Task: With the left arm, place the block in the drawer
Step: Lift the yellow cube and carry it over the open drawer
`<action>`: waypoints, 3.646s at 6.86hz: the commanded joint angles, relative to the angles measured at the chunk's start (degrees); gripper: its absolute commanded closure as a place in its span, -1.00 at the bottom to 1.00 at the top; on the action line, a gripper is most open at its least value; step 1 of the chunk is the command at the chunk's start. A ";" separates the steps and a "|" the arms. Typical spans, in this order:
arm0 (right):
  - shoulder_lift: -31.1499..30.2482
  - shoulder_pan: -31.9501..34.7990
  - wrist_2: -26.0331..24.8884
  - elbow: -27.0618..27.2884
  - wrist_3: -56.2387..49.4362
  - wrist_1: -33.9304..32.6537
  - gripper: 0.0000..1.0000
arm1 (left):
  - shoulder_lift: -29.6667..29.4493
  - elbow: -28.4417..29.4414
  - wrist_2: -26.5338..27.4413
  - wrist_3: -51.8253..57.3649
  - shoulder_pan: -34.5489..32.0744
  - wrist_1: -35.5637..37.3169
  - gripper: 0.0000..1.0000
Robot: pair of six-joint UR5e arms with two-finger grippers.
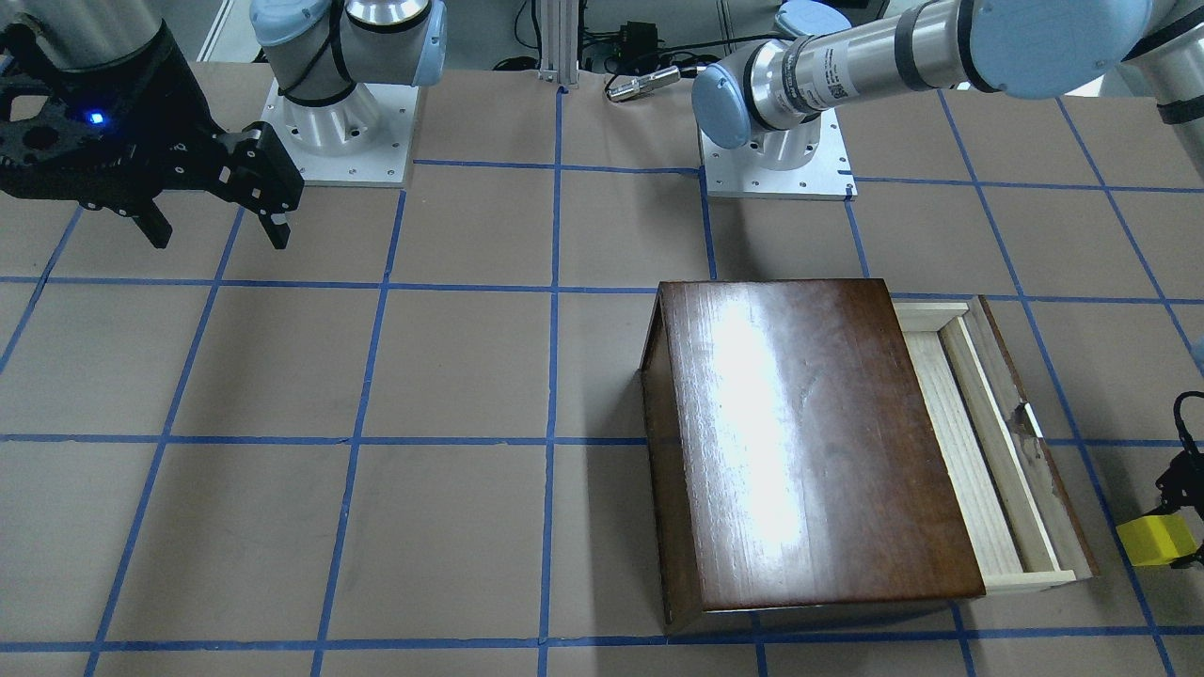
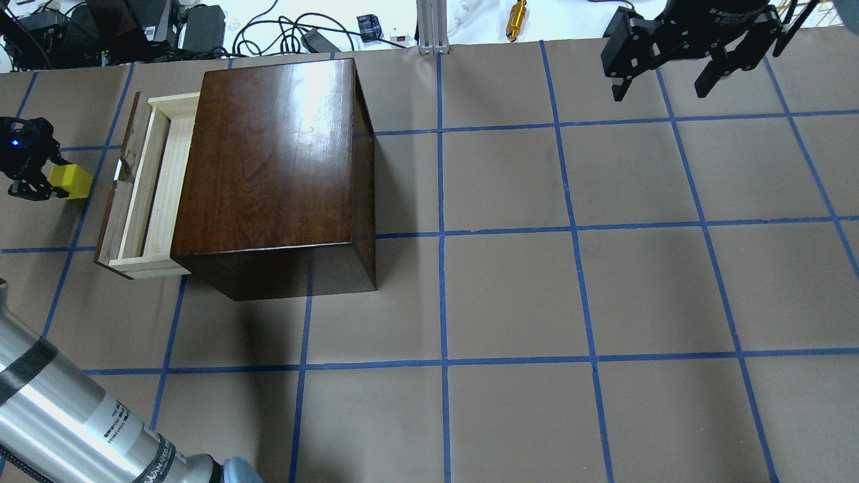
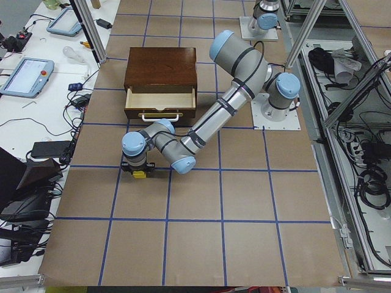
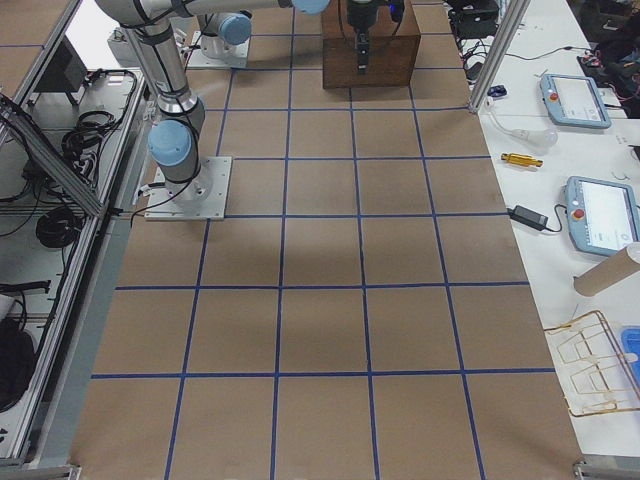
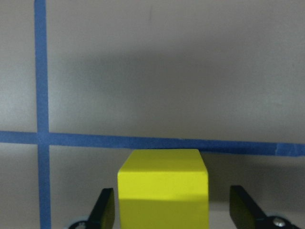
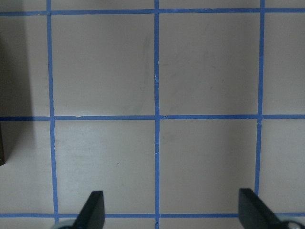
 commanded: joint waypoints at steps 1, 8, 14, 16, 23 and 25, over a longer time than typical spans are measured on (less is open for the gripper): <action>-0.07 0.00 -0.04 0.00 0.00 0.00 -1.00 | -0.03 0.00 -0.09 0.16 0.00 1.72 0.97; -0.07 0.00 0.05 0.00 0.00 0.00 -1.00 | 9.61 0.44 -0.18 0.25 0.09 -13.08 1.00; -0.07 0.00 0.05 0.00 0.00 0.00 -1.00 | 25.62 -0.70 3.49 -18.65 -13.84 -31.42 1.00; 0.01 0.00 0.05 0.00 0.00 0.00 -1.00 | 27.04 -4.90 4.57 -16.82 -18.88 -29.58 1.00; 0.02 0.00 -0.04 0.00 0.00 0.00 -1.00 | 26.87 -15.11 3.96 -13.99 -19.86 -17.35 1.00; 0.02 0.00 -0.04 0.00 0.00 0.00 -1.00 | 26.08 -16.87 3.70 -14.17 -19.86 -13.59 -0.45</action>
